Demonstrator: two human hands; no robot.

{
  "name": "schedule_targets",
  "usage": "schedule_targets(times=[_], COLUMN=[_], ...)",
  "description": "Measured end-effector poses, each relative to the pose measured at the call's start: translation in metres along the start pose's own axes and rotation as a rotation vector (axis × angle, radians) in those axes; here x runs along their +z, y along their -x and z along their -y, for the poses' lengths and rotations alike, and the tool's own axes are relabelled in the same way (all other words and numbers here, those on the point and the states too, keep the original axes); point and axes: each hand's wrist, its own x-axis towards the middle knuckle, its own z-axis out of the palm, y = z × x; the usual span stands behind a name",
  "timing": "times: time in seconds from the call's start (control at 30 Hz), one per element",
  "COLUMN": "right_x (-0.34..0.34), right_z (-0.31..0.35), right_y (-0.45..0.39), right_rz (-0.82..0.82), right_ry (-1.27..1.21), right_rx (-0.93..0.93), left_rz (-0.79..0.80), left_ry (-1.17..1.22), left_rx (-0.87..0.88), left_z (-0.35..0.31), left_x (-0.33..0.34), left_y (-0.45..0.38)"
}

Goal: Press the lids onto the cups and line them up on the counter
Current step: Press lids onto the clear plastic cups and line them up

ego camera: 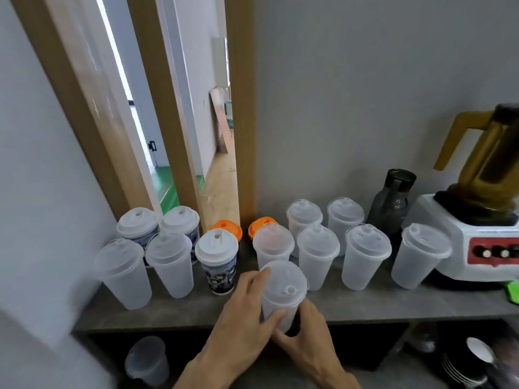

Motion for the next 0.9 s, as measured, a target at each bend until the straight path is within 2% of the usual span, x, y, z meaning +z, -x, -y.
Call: schedule_targets(times=[0.27,0.4,0.6,0.77,0.9], right_x=[0.003,0.003,0.003,0.006,0.007], right_z=[-0.004,-0.004,-0.005,-0.006,-0.007], right_y=[-0.007,-0.008,-0.007,-0.005,-0.006], right_rz=[0.016,0.013,0.002,-0.019,-0.021], right_ry=[0.014,0.013,0.024,0.027,0.013], right_rx=[-0.029,-0.024,-0.036,-0.035,-0.023], left_rz=[-0.148,-0.192,-0.348,-0.487,-0.47], left_ry=[0.032,0.188,0.254,0.119,0.121], left_rx=[-0.056,-0.1,-0.142,-0.137,-0.143], left_z=[-0.005,0.005,-0.005,-0.002,0.002], left_x=[0.001,0.009,0.031,0.042,0.044], left_y=[-0.007,-0.009,0.005,0.006,0.006])
